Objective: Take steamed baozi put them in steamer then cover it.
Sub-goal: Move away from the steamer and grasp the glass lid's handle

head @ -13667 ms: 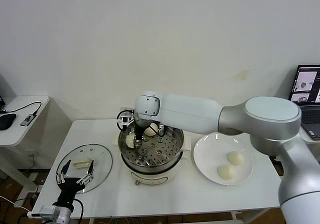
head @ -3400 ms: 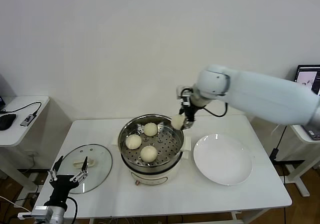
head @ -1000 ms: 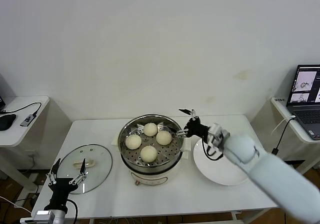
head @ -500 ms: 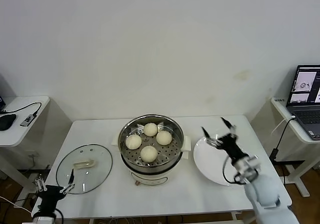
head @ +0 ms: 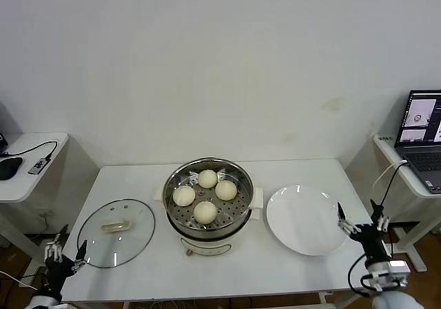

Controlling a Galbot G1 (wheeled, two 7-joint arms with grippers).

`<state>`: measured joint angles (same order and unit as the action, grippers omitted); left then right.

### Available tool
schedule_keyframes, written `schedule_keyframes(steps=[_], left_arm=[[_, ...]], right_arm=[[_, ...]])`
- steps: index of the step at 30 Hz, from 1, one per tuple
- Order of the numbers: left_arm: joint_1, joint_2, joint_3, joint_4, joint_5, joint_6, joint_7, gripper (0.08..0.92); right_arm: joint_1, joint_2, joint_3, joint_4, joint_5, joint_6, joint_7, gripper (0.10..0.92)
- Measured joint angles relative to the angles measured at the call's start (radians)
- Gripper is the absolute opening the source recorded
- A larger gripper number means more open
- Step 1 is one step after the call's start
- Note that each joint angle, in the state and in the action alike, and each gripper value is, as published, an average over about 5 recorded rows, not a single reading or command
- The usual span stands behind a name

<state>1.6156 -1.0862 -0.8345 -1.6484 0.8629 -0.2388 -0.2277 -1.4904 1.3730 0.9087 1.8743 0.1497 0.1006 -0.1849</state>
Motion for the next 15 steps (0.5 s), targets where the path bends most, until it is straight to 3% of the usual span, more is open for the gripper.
schedule_keyframes(steps=[15], left_arm=[[-0.203, 0.039, 0.117, 0.170, 0.206, -0.007, 0.005, 0.823]], right_arm=[[-0.051, 0.066, 0.080, -0.022, -0.049, 0.005, 0.024, 0.823]])
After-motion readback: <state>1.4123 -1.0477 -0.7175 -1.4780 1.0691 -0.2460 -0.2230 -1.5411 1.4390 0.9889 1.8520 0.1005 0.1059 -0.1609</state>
